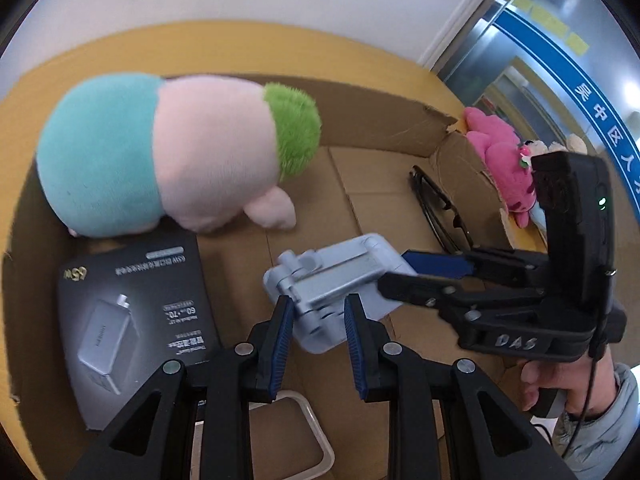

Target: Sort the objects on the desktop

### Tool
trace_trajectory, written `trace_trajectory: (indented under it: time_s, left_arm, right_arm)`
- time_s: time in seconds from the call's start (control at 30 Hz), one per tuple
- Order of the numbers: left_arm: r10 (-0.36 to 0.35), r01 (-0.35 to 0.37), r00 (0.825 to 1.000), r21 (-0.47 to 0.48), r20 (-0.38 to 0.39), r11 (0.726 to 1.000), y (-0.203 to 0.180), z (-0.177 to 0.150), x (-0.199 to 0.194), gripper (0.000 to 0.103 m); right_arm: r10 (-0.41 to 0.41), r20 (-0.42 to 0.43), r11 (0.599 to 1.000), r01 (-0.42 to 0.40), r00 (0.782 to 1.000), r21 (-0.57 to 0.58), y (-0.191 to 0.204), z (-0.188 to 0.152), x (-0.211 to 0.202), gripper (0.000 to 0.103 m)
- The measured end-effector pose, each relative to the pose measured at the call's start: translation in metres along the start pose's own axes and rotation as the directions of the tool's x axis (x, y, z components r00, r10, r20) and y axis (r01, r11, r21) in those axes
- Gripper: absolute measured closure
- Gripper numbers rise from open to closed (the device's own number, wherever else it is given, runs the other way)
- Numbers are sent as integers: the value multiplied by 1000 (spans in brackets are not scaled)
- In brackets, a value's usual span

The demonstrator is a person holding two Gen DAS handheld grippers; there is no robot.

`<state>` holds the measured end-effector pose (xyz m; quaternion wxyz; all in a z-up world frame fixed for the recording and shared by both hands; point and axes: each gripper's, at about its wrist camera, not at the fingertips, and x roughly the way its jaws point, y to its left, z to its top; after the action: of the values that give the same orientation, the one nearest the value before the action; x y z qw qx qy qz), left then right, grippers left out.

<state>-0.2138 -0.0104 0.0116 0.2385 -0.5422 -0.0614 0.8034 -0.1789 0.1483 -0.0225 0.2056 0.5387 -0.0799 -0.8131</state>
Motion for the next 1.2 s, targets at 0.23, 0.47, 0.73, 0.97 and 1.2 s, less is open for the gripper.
trace_trajectory:
  time_s: [0.23, 0.47, 0.73, 0.97, 1.2]
  left_arm:
    - [123, -123, 985, -6, 122, 992, -5, -14, -37, 47]
    - [198, -249, 829, 28, 523, 968, -50, -109, -122, 0]
    - [354, -423, 726, -23, 589, 906, -70, -161, -79, 0]
    - [415, -460, 682, -88, 602, 884, -53, -181, -52, 0]
    - [418, -461, 683, -91, 598, 883, -53, -182, -54, 0]
  right_arm:
    - [-114, -6, 993, 114, 993, -11, 9, -12, -8, 43]
    - [-172, 414, 975, 216, 894, -60, 65, -103, -126, 14]
    - [-319, 427, 947, 302, 846, 109, 55, -184, -92, 10]
    - [-361, 458, 927, 364, 813, 84, 57, -183, -79, 2]
    - [-349, 574, 923, 377, 741, 75, 61, -194, -78, 0]
